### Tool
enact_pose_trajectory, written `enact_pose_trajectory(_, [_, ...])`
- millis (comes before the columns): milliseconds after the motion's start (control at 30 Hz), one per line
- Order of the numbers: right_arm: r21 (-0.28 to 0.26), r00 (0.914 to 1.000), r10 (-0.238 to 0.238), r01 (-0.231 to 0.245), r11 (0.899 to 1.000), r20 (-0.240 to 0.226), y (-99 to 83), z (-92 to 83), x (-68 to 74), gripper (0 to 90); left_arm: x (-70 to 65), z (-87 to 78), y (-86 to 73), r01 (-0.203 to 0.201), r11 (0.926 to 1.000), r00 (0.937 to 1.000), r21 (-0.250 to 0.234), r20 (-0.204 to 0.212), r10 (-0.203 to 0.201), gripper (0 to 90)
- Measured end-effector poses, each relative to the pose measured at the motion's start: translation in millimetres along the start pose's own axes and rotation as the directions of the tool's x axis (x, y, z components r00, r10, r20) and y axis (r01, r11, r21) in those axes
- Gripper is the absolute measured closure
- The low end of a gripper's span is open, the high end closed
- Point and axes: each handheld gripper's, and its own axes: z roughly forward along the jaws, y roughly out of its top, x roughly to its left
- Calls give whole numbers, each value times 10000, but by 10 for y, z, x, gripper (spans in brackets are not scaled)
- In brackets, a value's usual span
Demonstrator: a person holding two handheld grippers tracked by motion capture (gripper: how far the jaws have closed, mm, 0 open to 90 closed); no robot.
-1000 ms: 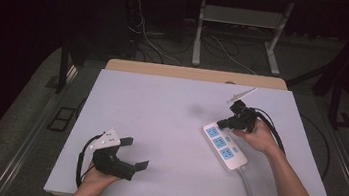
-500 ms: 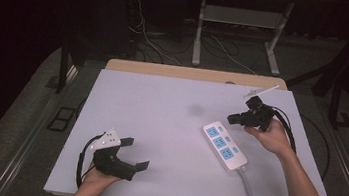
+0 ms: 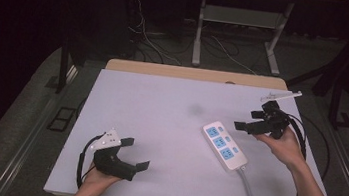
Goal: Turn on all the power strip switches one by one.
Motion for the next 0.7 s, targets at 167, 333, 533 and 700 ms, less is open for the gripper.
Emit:
enact_pose_trajectory(167, [-321,9998,184,-184,9993,-15,-110,-120,68,3,-3,-1,1,16,10000,10000,-21,2,-16,0])
enact_pose_trajectory(333, [-588,9986,424,-443,9973,-328,-248,-214,125,4,-9,-1,2,30,10000,10000,-33,1,-30,0])
enact_pose_trajectory(533, [-700,9962,586,-631,9955,-638,-451,-283,185,4,-13,-4,2,20,10000,10000,-28,-13,-20,0])
enact_pose_trajectory(700, [-922,9940,743,-816,9924,-800,-624,-317,249,4,-16,0,2,-14,10000,10000,-12,-3,14,0])
